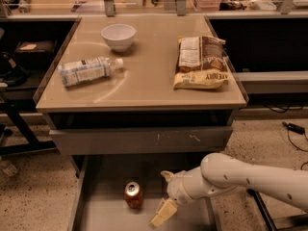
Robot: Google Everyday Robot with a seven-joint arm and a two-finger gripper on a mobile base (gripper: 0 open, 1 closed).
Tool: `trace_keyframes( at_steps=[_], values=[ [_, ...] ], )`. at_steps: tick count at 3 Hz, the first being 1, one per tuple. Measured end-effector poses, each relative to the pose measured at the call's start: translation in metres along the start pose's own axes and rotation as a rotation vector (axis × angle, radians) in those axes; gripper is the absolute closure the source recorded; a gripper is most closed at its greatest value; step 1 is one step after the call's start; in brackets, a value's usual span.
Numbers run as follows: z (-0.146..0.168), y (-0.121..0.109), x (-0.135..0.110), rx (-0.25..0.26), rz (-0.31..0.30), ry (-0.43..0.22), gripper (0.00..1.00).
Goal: Pick coke can from middle drawer and place on counter
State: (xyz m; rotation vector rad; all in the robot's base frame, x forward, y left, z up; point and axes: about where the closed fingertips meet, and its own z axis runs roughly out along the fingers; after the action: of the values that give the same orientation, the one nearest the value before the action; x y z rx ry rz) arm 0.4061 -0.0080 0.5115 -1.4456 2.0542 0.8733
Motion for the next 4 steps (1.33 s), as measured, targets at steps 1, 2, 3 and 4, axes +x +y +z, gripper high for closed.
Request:
trace_keyframes(
  at_steps=[1,2,3,4],
  values=[
    [0.012,-0.014,-0.006,0.028,-0.031,-0.038,0.00],
    [0.049,-0.034,-0.007,0.029,-0.080,-0.132,0.00],
    [0.052,-0.033,-0.005,0.024,-0.076,-0.134,0.00],
    [0.069,-0.030,-0.001,0.011,-0.072,-0.149,0.00]
  ],
)
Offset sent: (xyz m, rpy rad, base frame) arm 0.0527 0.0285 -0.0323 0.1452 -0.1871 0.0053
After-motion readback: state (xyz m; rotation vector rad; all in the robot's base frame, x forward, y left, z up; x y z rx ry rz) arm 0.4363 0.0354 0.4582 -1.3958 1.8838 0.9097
